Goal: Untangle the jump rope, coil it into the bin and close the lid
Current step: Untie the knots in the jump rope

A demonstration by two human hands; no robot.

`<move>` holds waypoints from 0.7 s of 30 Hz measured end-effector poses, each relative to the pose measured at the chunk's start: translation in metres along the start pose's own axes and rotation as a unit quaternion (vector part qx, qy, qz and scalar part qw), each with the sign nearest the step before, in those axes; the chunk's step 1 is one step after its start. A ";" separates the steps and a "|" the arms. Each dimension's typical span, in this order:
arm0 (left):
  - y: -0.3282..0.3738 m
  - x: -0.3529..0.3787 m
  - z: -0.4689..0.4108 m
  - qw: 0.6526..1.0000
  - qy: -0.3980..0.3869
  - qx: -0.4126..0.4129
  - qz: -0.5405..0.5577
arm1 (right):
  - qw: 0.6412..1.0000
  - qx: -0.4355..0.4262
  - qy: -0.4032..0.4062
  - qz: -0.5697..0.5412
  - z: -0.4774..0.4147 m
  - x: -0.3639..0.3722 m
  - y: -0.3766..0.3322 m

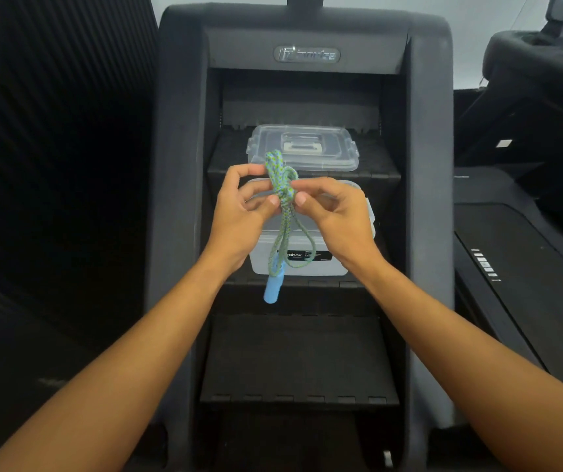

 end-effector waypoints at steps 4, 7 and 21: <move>0.000 0.000 0.001 1.000 -0.008 -0.017 0.020 | 0.998 -0.017 0.012 0.053 -0.001 0.004 -0.006; -0.002 -0.001 0.001 0.998 -0.037 -0.030 0.031 | 0.994 -0.021 0.036 0.105 -0.002 0.007 -0.009; -0.007 -0.004 -0.001 0.992 -0.039 -0.060 0.101 | 0.948 -0.111 -0.029 0.297 -0.010 0.005 -0.010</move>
Point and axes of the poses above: each hand's wrist, its own z-axis away from the middle knuckle, its own x-axis out of the palm, y = z × x, the point moved 2 cm from there along -z, towards the middle knuckle, and after that the axes turned 8 degrees about -x, right-handed, at the moved point
